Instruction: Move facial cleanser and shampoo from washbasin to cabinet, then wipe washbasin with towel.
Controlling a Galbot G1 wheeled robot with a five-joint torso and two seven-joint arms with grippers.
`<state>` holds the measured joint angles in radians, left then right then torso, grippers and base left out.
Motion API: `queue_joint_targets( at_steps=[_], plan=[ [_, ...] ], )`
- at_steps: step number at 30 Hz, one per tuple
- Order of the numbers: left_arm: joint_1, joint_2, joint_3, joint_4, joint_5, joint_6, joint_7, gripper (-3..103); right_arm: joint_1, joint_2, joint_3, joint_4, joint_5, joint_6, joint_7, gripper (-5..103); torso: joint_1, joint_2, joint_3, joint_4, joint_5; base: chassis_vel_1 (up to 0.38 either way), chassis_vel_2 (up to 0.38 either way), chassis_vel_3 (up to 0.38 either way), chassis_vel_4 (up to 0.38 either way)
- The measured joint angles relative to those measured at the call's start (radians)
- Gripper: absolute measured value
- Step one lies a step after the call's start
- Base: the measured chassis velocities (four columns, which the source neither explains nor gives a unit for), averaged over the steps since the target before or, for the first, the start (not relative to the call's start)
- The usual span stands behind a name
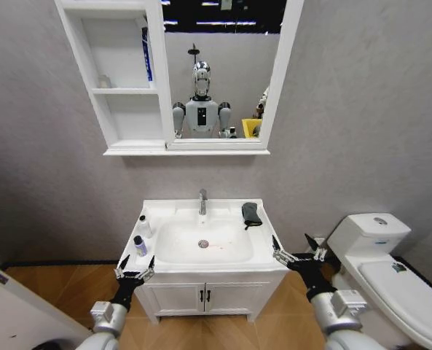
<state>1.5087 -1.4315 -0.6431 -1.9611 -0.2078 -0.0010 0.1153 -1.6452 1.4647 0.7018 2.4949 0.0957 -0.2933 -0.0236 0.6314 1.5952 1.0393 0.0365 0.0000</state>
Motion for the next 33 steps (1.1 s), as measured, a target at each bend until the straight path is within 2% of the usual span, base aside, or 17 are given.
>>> queue_joint_targets(
  at_steps=[11, 25, 27, 33],
  plan=[
    [-0.102, -0.022, -0.007, 0.138, 0.025, -0.030, -0.050, 100, -0.004, -0.019, 0.003, 0.006, 0.021, -0.002, -0.009, 100, 0.000, 0.000, 0.000, 0.0001, 0.0000, 0.000, 0.000, 0.000, 0.000],
    [-0.224, -0.010, 0.006, 0.237, 0.024, 0.021, -0.062, 100, 0.007, -0.023, 0.001, -0.007, 0.031, -0.001, -0.016, 100, 0.000, 0.000, 0.000, 0.0000, 0.0000, 0.000, 0.000, 0.000, 0.000],
    [-0.266, 0.001, 0.007, 0.265, 0.025, 0.040, -0.078, 100, 0.014, -0.026, 0.003, -0.027, 0.040, 0.010, -0.033, 100, 0.000, 0.000, 0.000, 0.0002, 0.0000, 0.000, 0.000, 0.000, 0.000],
    [-0.310, 0.017, 0.001, 0.306, 0.024, 0.051, -0.087, 100, 0.021, -0.031, 0.007, -0.049, 0.055, 0.029, -0.044, 100, 0.000, 0.000, 0.000, 0.0003, 0.0001, 0.000, 0.000, 0.000, 0.000]
  ],
)
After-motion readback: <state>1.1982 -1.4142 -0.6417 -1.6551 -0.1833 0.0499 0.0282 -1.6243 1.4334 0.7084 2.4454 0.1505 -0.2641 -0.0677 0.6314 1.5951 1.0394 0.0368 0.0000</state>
